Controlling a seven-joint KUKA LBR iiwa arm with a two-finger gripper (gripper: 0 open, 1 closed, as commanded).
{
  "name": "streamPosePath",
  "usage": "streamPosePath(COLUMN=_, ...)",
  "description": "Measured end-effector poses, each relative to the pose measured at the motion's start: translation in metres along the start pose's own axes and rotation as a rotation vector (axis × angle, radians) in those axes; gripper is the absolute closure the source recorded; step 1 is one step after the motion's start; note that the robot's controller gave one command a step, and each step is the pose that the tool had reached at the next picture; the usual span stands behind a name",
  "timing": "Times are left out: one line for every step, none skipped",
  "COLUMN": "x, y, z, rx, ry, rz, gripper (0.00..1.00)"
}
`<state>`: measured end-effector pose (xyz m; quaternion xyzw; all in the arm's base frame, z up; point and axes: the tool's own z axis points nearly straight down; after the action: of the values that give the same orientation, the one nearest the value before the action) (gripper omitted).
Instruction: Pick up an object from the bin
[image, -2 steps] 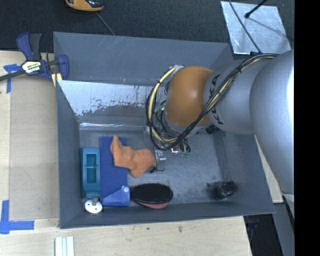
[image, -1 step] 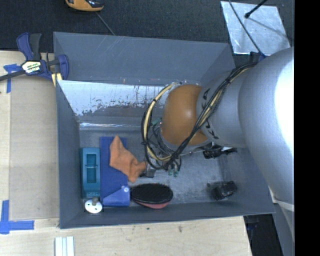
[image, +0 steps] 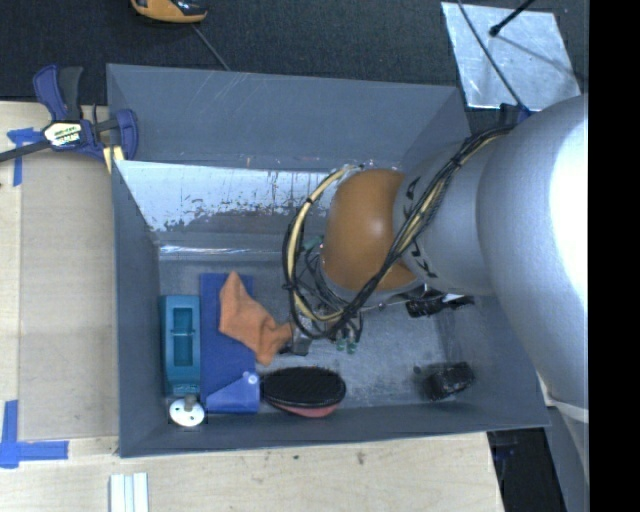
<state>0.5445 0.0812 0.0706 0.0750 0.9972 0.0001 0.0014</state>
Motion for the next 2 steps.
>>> streamPosePath(x=-0.0216, y=0.004, z=-0.1424, rx=-0.001, ry=-0.001, rz=-0.063, gripper=1.0)
streamPosePath(x=-0.0214, y=0.0038, z=-0.142, rx=0.0, ry=0.0, rz=-0.064, gripper=0.0)
